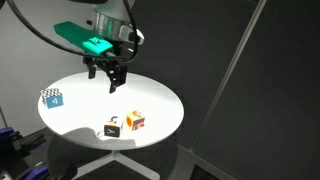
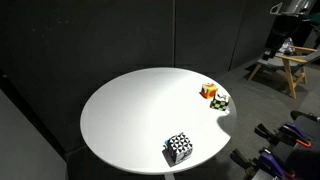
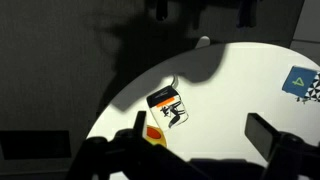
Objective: Place the left white and black block next to the right one
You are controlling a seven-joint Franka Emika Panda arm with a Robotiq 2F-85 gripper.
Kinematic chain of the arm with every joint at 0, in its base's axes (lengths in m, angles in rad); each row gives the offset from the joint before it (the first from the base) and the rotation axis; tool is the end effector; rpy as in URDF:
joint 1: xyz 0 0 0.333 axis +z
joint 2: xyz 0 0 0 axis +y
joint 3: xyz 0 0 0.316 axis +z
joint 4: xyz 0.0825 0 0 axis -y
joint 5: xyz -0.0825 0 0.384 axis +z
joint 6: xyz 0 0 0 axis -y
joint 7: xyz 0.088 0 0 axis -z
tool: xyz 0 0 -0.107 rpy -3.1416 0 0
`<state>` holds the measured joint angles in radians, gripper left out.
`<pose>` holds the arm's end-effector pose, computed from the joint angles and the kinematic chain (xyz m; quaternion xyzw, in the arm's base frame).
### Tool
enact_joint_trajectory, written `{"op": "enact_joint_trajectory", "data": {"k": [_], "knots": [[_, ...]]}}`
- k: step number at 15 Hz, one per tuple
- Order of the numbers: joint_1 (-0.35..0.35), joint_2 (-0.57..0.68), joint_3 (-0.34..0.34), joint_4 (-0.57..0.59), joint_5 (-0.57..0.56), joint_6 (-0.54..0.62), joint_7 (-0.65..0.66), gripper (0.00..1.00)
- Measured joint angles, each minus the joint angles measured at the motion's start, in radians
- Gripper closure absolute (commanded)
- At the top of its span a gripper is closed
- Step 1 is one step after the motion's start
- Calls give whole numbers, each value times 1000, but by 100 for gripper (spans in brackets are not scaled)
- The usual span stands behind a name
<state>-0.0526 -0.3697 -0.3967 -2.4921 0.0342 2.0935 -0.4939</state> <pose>0.3791 -0.1809 0.4055 -0.9957 -0.0273 -0.0122 0.0882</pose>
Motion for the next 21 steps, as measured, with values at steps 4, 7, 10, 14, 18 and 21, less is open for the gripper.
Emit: {"op": "enact_joint_trajectory", "data": {"k": [4, 7, 10, 14, 18, 21], "knots": [[-3, -1, 3, 1, 0, 0, 0, 0], [-15, 4, 29, -1, 0, 0, 0, 0], [-18, 5, 66, -2, 0, 4, 3, 0], [-17, 5, 136, -11, -7, 38, 26, 0], [-10, 5, 218, -32, -32, 94, 74, 0], [11, 6, 283, -47, -47, 142, 134, 0]]}}
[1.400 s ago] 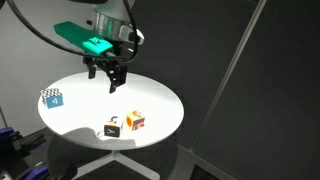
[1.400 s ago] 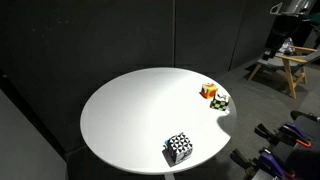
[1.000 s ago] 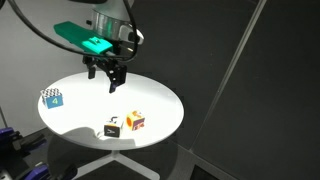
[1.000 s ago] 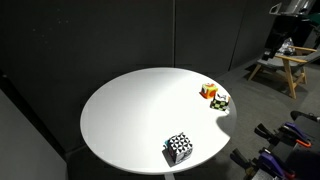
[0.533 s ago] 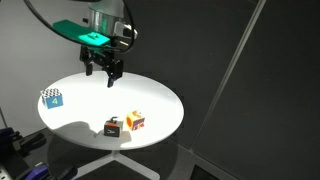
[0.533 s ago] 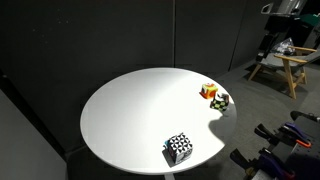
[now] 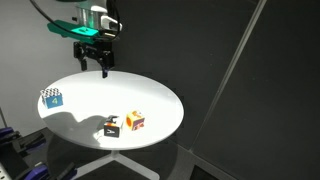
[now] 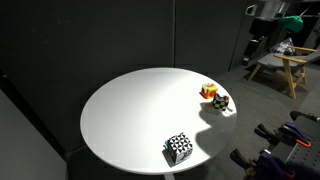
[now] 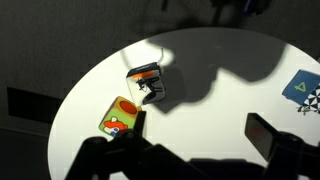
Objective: Place the left white and black block next to the right one
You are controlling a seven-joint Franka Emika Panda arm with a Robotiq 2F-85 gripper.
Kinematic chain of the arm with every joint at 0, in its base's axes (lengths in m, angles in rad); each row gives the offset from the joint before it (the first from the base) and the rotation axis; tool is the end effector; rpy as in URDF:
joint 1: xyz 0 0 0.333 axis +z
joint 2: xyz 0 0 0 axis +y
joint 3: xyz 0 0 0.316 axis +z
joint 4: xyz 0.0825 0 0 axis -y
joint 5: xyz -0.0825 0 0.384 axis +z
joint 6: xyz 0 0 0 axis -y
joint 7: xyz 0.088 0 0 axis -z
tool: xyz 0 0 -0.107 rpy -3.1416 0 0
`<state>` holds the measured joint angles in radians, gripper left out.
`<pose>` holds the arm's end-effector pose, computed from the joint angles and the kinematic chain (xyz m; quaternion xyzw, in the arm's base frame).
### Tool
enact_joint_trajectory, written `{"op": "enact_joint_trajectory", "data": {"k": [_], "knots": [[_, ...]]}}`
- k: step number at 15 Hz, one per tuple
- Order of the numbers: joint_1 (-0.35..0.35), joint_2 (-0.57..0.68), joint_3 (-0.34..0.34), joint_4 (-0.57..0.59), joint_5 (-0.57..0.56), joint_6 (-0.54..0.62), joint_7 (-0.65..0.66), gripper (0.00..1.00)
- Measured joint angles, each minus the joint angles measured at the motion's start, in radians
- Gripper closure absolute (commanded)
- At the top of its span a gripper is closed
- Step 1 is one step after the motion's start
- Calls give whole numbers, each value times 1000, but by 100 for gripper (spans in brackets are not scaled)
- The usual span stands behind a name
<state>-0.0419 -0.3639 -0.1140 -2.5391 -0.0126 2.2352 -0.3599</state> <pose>0.4168 -0.0657 0.4048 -0.9935 -0.1086 -0.0319 0.0074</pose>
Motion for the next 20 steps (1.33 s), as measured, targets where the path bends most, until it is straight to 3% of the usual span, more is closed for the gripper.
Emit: {"op": "enact_joint_trajectory", "data": {"k": [10, 20], "knots": [[129, 51, 172, -6, 0, 62, 203, 0], [198, 171, 363, -33, -15, 139, 625, 0]]}}
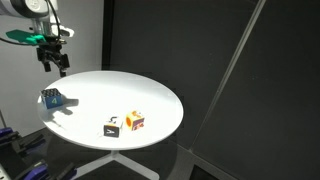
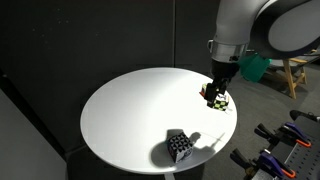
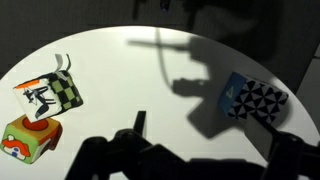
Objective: Place the left white and black block next to the right one
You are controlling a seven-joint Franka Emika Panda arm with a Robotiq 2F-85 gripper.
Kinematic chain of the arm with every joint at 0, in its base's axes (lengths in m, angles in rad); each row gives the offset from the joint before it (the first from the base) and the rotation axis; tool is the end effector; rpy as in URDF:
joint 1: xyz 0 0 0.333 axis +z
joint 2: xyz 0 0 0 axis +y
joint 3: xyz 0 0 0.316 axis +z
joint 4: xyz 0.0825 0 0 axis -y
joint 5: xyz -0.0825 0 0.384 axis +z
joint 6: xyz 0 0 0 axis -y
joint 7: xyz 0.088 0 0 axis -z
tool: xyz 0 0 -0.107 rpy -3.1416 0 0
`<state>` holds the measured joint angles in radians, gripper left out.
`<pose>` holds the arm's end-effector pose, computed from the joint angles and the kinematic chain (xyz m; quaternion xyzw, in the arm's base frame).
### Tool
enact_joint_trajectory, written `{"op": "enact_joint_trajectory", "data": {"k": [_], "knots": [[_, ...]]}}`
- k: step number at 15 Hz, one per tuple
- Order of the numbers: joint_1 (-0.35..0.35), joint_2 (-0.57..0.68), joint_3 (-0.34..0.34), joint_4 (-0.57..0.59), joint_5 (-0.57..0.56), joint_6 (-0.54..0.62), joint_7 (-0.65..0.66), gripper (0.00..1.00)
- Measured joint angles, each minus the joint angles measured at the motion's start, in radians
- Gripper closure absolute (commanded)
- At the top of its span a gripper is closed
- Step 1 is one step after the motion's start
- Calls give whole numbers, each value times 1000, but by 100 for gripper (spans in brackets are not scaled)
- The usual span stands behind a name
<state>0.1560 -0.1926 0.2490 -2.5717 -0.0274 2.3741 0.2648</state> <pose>0.3988 0.1683 0.3283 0.9964 0.0776 0.0055 0.0331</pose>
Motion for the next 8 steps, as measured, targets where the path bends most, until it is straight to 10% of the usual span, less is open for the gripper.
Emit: {"op": "enact_joint_trajectory", "data": {"k": [8], "knots": [[65, 38, 12, -19, 18, 0, -4, 0]]}}
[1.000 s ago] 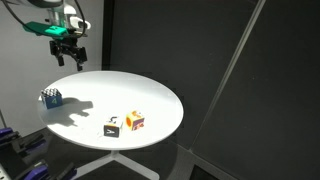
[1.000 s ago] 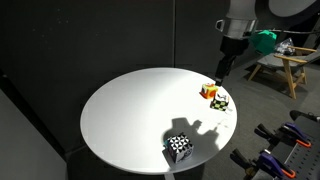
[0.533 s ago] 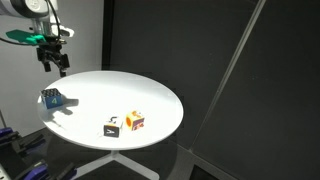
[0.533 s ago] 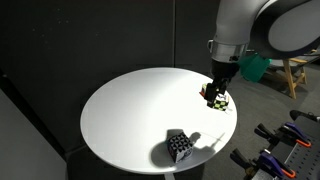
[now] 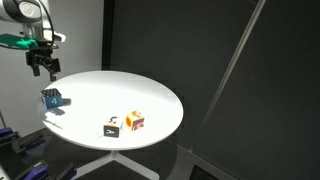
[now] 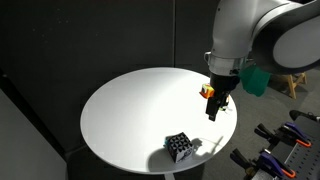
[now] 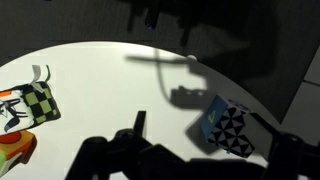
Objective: Place the left white and black block next to the right one
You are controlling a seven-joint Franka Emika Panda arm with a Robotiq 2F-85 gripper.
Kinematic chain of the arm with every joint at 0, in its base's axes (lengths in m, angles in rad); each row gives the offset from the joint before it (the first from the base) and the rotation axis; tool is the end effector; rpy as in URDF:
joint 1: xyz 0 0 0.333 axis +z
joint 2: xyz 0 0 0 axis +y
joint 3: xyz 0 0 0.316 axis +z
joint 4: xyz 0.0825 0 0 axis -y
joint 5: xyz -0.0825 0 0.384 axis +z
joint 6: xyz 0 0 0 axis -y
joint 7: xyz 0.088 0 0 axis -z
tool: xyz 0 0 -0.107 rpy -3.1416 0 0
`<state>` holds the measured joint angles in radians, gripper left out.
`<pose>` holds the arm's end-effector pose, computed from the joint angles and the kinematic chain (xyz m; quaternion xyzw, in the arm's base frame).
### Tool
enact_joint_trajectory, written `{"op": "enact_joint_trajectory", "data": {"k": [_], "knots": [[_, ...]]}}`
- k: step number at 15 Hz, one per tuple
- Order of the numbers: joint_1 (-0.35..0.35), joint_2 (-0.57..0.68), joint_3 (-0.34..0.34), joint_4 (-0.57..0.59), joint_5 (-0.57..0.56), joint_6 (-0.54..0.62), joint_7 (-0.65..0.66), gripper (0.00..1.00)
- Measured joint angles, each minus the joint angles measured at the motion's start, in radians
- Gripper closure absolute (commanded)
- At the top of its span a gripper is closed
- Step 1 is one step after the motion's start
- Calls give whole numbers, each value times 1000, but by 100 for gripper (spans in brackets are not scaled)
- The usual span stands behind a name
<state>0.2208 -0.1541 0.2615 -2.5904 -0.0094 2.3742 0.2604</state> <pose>0.3784 0.1953 0.3046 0.9929 0.1120 -0.0231 0.0336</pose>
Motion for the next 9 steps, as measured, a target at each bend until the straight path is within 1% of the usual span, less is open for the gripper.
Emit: {"op": "enact_joint_trajectory", "data": {"k": [9], "knots": [[1, 0, 0, -1, 0, 0, -7, 0]]}}
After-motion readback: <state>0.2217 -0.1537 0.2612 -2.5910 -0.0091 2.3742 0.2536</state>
